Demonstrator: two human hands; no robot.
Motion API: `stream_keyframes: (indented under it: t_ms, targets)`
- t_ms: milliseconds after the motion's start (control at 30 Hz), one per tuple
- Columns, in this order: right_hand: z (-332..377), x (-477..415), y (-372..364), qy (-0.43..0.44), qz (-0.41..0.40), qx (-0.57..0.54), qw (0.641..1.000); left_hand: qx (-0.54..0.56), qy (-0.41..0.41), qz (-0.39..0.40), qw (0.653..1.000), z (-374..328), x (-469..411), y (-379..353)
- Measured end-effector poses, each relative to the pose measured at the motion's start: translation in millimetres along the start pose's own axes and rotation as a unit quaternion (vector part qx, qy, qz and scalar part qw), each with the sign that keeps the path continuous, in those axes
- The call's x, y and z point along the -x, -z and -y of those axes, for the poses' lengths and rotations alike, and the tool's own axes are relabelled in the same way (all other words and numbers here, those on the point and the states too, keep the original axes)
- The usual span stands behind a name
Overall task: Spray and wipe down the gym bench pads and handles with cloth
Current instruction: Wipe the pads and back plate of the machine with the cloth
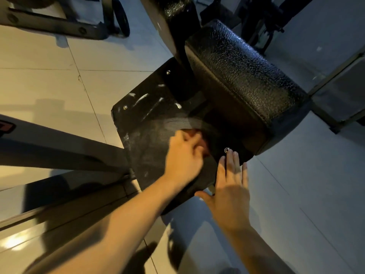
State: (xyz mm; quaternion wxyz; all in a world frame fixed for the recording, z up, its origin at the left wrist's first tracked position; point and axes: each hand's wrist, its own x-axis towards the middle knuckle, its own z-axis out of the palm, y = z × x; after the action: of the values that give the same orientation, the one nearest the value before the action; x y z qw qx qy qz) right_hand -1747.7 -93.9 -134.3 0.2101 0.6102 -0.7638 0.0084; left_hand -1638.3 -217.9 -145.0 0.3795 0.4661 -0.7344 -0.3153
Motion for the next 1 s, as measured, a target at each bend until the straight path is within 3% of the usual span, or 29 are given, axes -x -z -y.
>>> stream_keyframes:
  t_ms: [100, 167, 333, 433, 500, 600, 700, 767, 867, 900, 1000]
  targets:
    - [1, 1, 2, 0.006, 0.006, 0.003, 1.000, -0.018, -0.125, 0.049, 0.991, -5, 10, -1]
    - [1, 2, 1, 0.008, 0.000, 0.009, 1.000, -0.033, -0.107, 0.024, 0.993, 24, 9, 6]
    - [1, 3, -5, 0.007, -0.033, 0.001, 0.999, -0.059, 0.140, -0.070, 0.986, 110, 15, 26]
    - [0, 2, -8, 0.009, -0.036, 0.004, 0.999, -0.075, 0.248, -0.072, 0.963, 102, 32, 25]
    - [0, 2, -8, 0.008, -0.033, 0.011, 0.999, -0.056, 0.196, -0.060, 0.977, 69, 47, 15]
    - [0, 3, -6, 0.011, -0.030, 0.011, 0.999, -0.020, 0.019, 0.018, 0.999, 30, 68, 3]
    - [1, 3, -5, 0.006, -0.023, 0.011, 1.000, -0.053, -0.091, 0.048, 0.993, 60, 70, 12]
    - [1, 3, -7, 0.004, -0.025, 0.008, 1.000, -0.082, -0.017, -0.002, 0.996, 96, 68, 20]
    - [1, 4, -8, 0.008, -0.036, 0.005, 0.999, -0.060, 0.220, -0.065, 0.971, 117, 61, 27]
    - [1, 3, -8, 0.008, -0.038, 0.003, 0.999, -0.057, 0.262, -0.071, 0.961, 109, 60, 27]
    - [3, 1, -8, 0.004, -0.032, 0.011, 0.999, -0.037, 0.222, -0.067, 0.972, 65, 61, 15]
